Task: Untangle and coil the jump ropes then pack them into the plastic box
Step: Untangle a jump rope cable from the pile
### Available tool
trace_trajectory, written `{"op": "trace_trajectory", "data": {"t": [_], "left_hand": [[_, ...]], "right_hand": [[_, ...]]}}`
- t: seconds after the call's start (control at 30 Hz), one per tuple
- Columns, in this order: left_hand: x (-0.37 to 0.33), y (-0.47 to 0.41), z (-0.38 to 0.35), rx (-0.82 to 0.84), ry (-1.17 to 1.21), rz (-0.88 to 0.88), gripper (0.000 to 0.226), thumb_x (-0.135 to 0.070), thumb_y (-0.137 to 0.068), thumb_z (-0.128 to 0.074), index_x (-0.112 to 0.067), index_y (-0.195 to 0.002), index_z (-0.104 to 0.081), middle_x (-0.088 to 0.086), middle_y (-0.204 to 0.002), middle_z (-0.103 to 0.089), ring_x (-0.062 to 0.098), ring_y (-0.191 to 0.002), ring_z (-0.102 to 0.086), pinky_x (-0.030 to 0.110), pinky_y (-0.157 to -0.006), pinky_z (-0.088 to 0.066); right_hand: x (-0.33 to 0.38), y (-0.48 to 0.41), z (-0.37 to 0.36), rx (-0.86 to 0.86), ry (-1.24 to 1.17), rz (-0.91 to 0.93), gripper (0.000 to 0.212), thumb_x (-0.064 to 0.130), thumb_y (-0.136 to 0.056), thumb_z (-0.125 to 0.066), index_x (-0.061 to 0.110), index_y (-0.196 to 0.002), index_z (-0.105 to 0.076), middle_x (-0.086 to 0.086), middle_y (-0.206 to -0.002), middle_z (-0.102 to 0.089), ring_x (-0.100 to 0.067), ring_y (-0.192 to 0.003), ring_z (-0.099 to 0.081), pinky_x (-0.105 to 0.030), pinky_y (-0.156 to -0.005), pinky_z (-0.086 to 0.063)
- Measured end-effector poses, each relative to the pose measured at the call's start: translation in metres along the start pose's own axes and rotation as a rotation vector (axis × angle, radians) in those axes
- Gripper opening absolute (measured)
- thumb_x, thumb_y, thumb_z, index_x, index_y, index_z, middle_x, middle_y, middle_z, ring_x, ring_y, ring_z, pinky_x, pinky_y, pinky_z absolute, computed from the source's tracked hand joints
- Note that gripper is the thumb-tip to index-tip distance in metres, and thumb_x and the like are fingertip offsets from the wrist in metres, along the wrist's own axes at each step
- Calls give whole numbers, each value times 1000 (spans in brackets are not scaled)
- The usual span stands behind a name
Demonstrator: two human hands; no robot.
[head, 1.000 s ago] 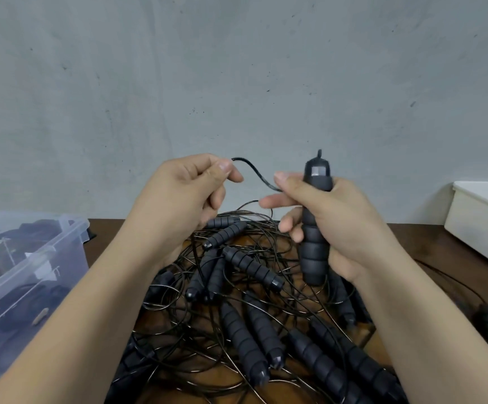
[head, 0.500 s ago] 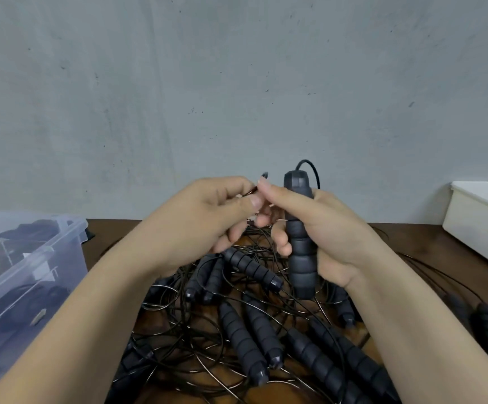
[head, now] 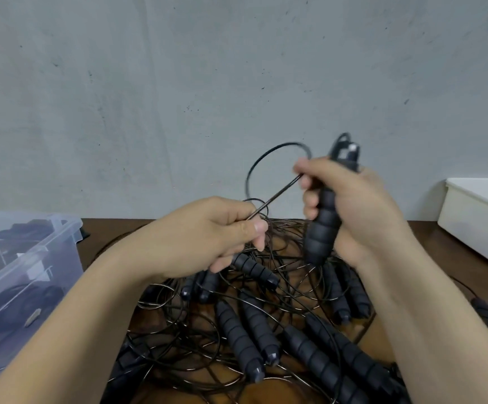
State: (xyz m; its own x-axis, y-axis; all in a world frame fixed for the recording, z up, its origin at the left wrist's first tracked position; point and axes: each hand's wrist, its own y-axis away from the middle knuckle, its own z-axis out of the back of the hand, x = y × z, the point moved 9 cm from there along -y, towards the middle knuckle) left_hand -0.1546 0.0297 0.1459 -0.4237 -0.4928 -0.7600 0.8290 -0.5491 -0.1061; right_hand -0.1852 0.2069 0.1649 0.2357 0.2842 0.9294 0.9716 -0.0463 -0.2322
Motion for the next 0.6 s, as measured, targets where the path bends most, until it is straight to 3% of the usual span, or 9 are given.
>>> {"op": "trace_trajectory", "data": {"t": [0.1,0.17,0.3,0.43,0.6], "left_hand": [[14,-1,17,-91,61,34,33,-42,-108,-52,-18,-96,-72,2,-65,-34,18,-53,-40,29,-55,-35],[19,-2,30,-171,148,30,35,-43,-108,-52,-16,-96,-72,3,-65,-30,17,-50,-35,28,-53,-30],[17,0,45,-299,246,13,37,-41,-108,-52,-14,-94,-74,0,-64,-27,16,-51,-23,25,-50,-20],[6,0,33,-265,218,-3,38,-40,-108,-51,-11,-94,-72,-2,-61,-25,16,-52,-21,26,-48,-21],[-3,-2,9,-144,143,-27,39,-37,-109,-51,-7,-97,-73,-7,-58,-30,12,-52,-25,28,-51,-25]], "right_hand": [[19,-9,37,-165,-261,88,9,12,-98,-71,11,-91,-65,0,-73,-65,-9,-56,-54,-20,-47,-41],[25,-11,51,-187,-301,124,11,16,-100,-70,13,-92,-65,-1,-80,-68,-9,-61,-56,-19,-49,-43],[8,-9,28,-28,-163,-17,17,24,-97,-74,9,-104,-69,-4,-86,-74,-7,-58,-57,-18,-46,-44],[-19,4,-16,193,86,-146,36,28,-95,-76,0,-118,-73,-8,-88,-76,-10,-56,-53,-20,-45,-43],[-32,12,-40,287,211,-101,29,29,-97,-78,2,-101,-70,-17,-75,-63,-16,-53,-49,-28,-51,-40]]}}
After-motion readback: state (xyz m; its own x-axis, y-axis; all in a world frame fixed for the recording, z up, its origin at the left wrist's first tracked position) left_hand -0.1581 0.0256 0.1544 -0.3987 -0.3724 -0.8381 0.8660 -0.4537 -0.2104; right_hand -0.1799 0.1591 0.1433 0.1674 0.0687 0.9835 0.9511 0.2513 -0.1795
